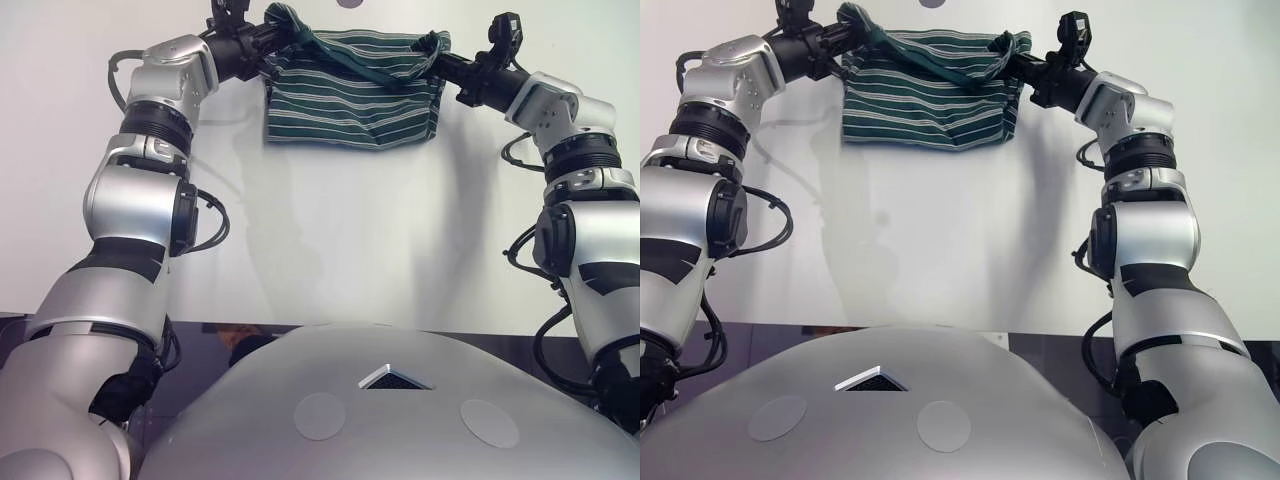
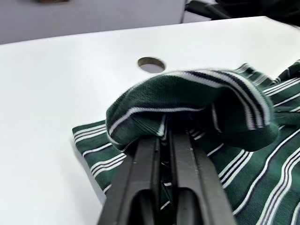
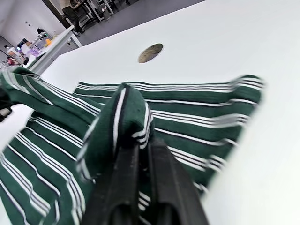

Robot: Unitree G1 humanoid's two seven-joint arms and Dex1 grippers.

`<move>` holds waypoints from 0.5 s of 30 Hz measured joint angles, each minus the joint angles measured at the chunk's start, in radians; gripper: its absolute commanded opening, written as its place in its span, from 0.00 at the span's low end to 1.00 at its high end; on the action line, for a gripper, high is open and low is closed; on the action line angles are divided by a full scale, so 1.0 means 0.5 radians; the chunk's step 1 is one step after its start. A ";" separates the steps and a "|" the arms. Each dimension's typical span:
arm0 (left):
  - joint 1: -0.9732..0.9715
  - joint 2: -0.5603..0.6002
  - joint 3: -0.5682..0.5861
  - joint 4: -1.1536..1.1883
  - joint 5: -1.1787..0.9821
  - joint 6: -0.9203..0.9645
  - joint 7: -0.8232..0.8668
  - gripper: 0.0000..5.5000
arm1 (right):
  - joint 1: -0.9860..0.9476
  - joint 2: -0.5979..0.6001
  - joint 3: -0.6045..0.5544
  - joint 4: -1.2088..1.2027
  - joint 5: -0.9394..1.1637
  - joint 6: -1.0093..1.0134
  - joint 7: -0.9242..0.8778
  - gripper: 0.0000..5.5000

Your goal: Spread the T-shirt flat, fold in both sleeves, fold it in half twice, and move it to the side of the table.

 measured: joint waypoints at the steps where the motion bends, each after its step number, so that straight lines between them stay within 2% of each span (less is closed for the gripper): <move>1: -0.003 -0.020 0.027 0.062 0.039 -0.035 0.065 0.17 | -0.044 0.030 -0.066 0.095 -0.017 -0.076 -0.092 0.15; 6: 0.015 -0.021 0.060 0.184 0.278 -0.152 0.441 0.17 | -0.142 0.061 -0.429 0.306 0.056 -0.182 -0.434 0.15; 7: 0.036 -0.007 0.070 0.179 0.313 -0.208 0.442 0.13 | -0.143 0.060 -0.429 0.307 0.009 -0.201 -0.435 0.12; 10: 0.161 0.005 0.084 -0.096 0.315 -0.409 0.083 0.05 | -0.119 0.081 -0.187 0.208 -0.276 -0.338 -0.223 0.02; 12: 0.286 -0.014 0.058 -0.489 0.246 -0.351 -0.223 0.00 | -0.115 0.147 -0.020 0.182 -0.474 -0.454 -0.143 0.00; 15: 0.591 0.055 -0.234 -1.110 0.354 -0.123 -0.543 0.00 | -0.128 0.215 0.107 0.271 -0.704 -0.585 -0.240 0.00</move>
